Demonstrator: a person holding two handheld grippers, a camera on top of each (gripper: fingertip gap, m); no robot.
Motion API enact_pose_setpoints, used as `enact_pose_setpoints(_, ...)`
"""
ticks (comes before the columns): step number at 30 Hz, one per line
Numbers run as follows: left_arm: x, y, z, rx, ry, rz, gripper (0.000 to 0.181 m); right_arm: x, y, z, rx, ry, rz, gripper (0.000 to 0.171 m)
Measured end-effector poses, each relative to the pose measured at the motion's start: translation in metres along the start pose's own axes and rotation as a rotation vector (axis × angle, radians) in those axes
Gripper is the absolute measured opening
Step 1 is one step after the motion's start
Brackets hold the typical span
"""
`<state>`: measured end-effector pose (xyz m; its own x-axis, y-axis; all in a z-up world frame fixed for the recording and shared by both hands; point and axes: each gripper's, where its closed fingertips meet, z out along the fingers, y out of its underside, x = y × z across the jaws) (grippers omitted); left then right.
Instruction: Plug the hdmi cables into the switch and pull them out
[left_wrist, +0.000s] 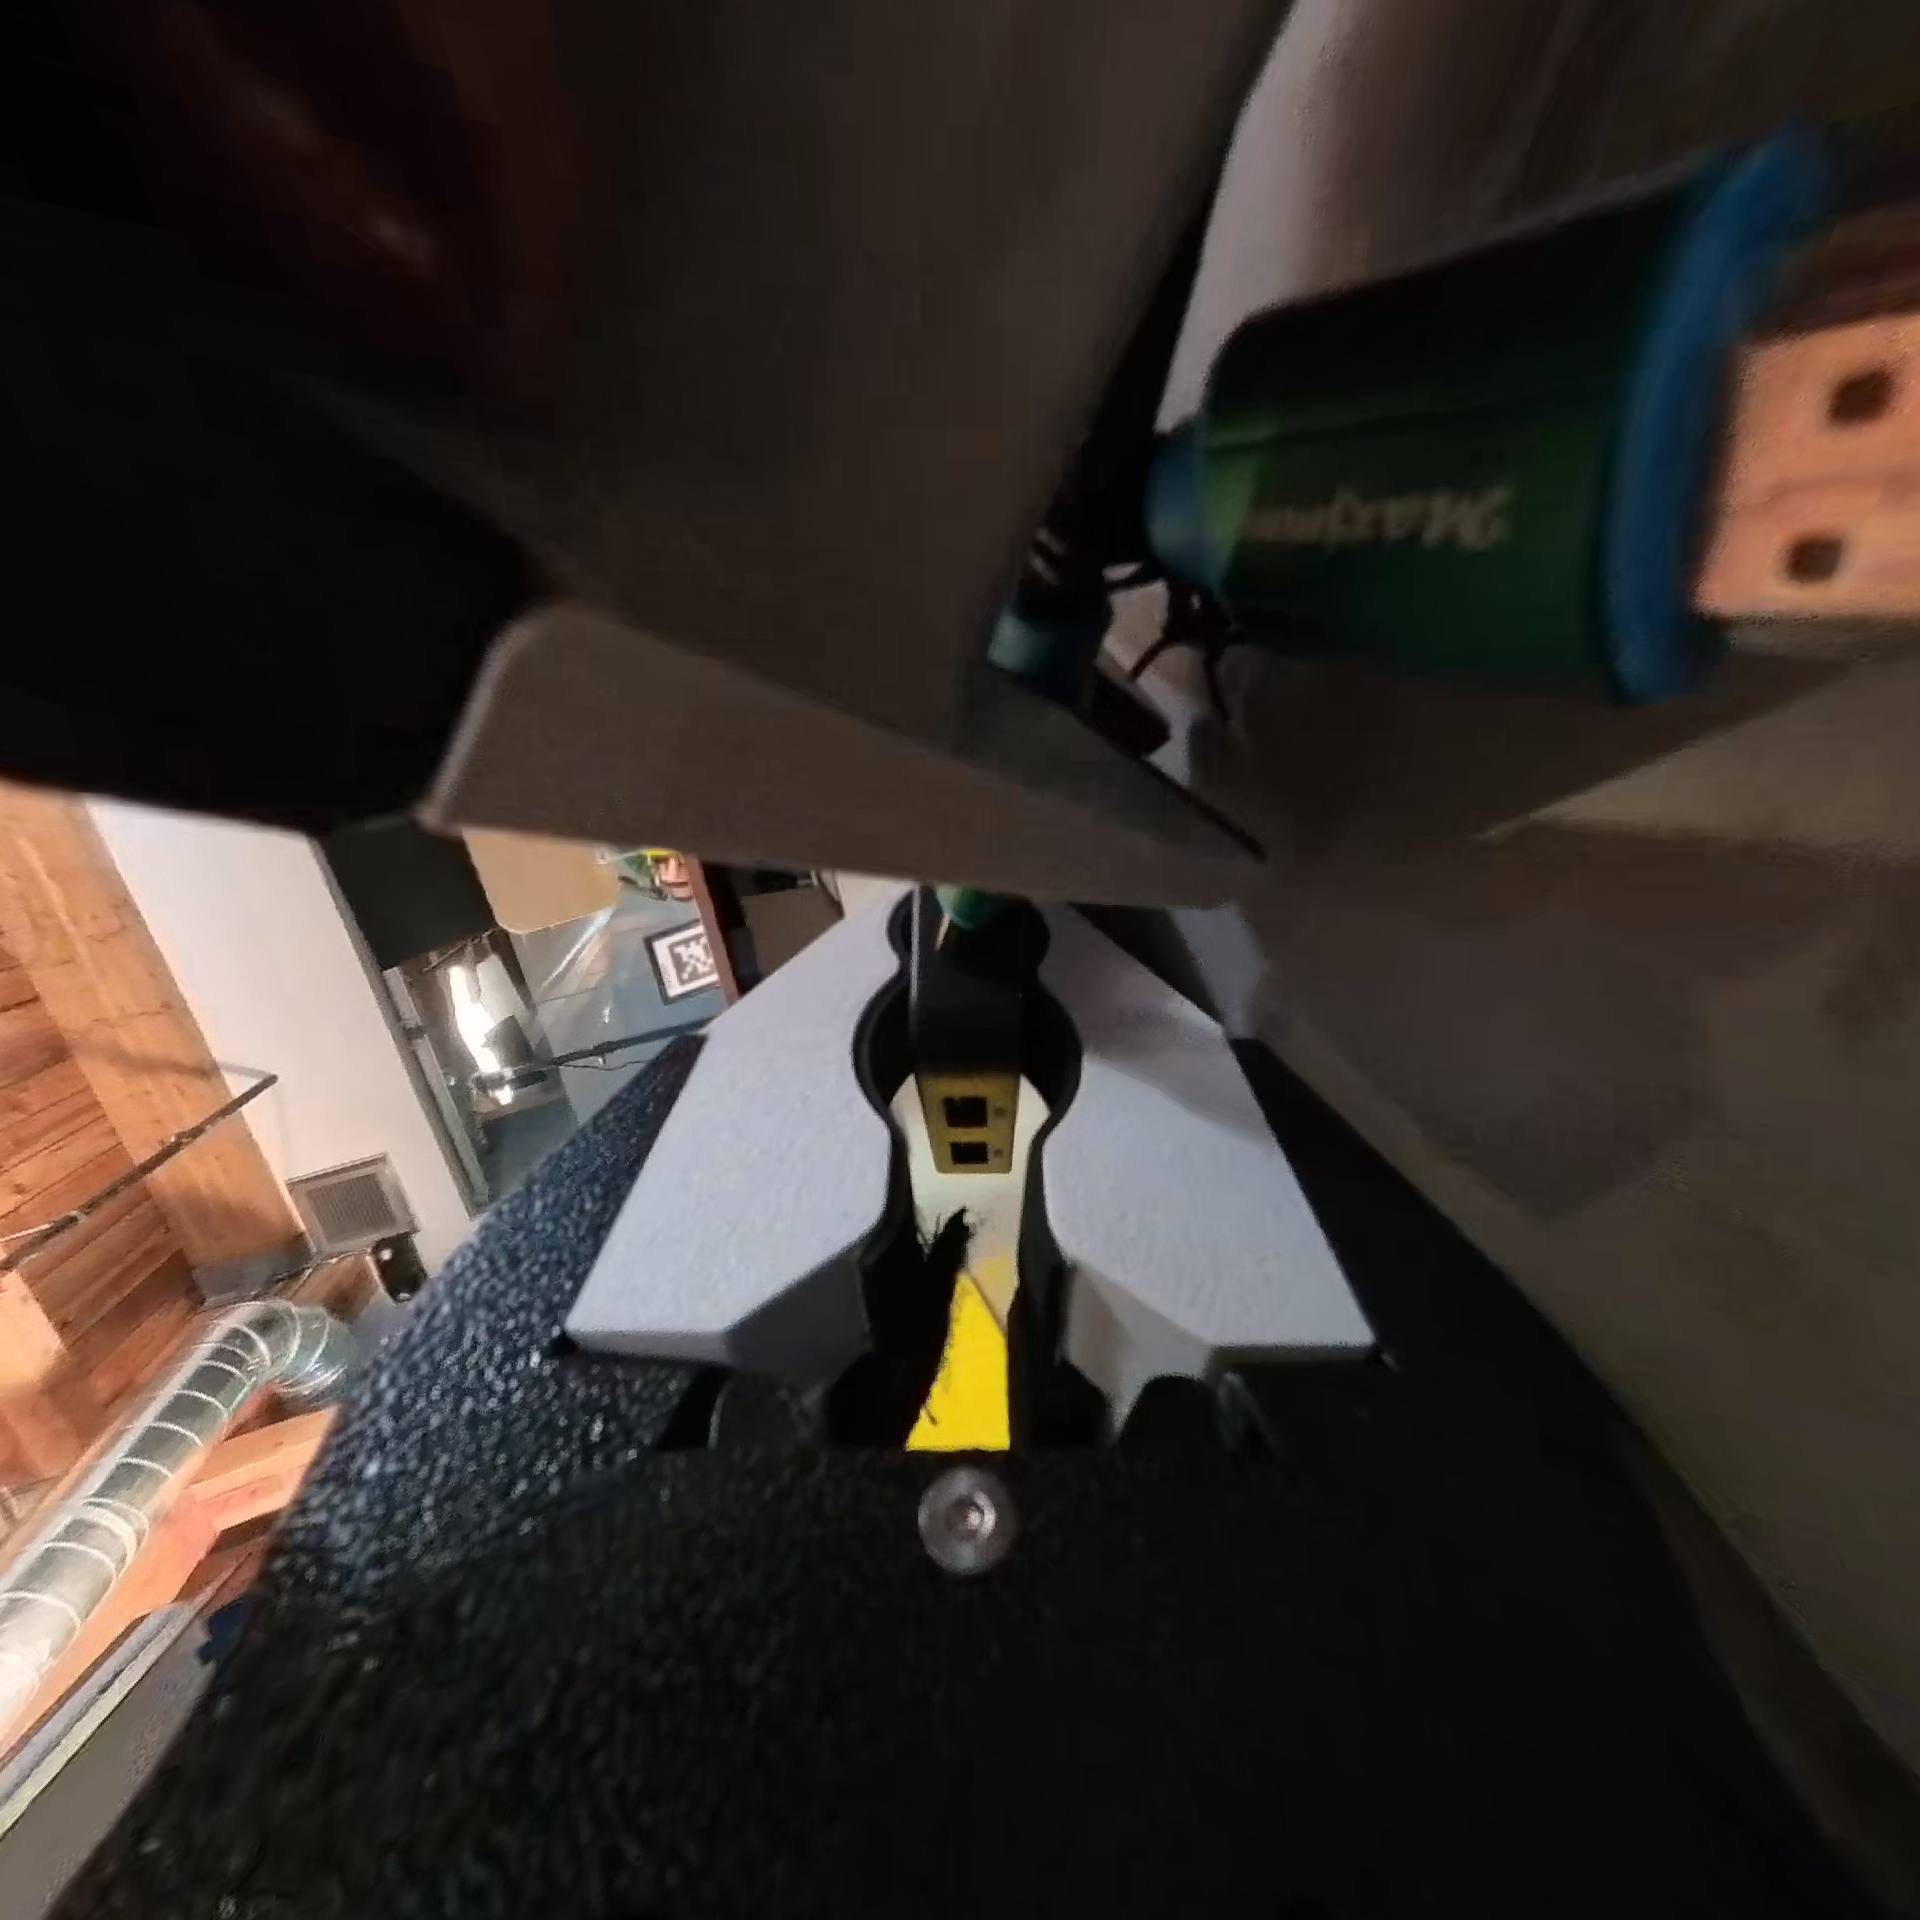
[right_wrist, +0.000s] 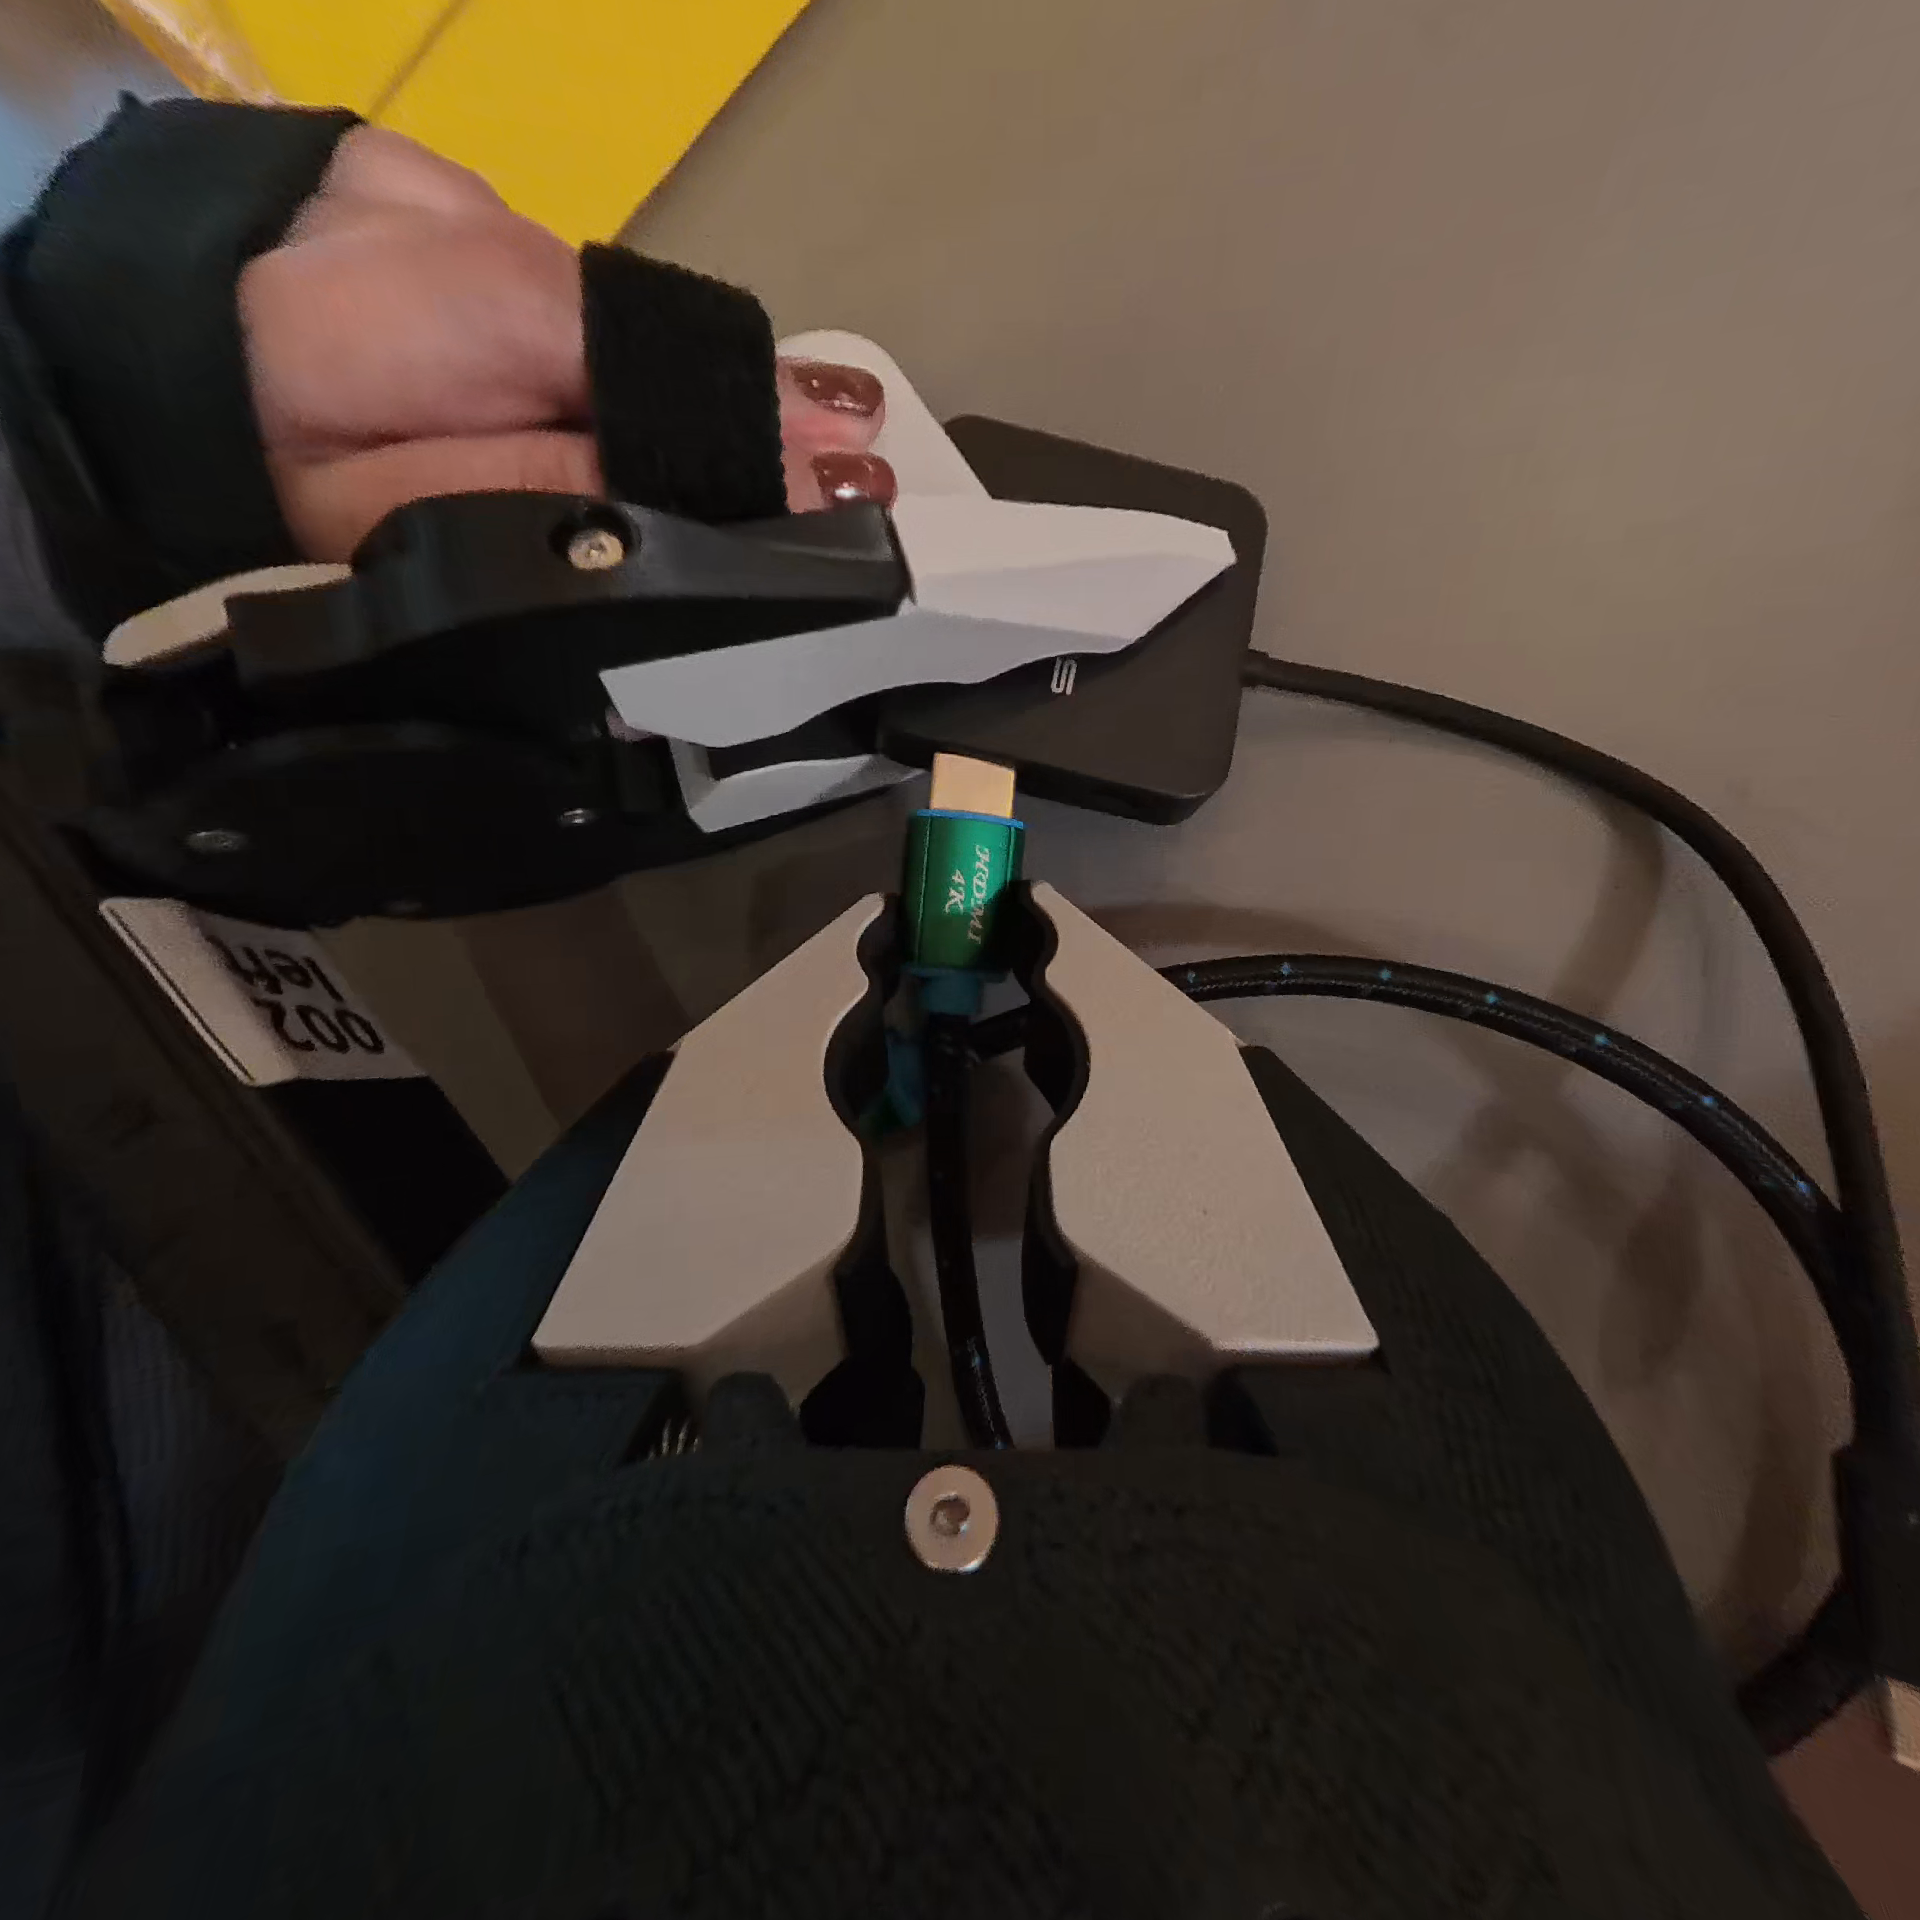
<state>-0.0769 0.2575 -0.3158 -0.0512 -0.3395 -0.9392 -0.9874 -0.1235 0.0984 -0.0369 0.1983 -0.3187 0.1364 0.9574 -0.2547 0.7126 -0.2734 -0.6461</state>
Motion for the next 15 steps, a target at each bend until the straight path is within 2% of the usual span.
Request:
enact_pose_setpoints(9, -0.005, 0.004, -0.003, -0.052, -0.045, 0.076, 0.010, 0.004, 0.000, 0.003, -0.010, 0.124, 0.010, 0.018)
enact_pose_setpoints(15, -0.008, 0.008, -0.004, -0.062, -0.036, 0.026, 0.008, 0.003, -0.014, -0.001, 0.035, 0.131, 0.011, 0.018)
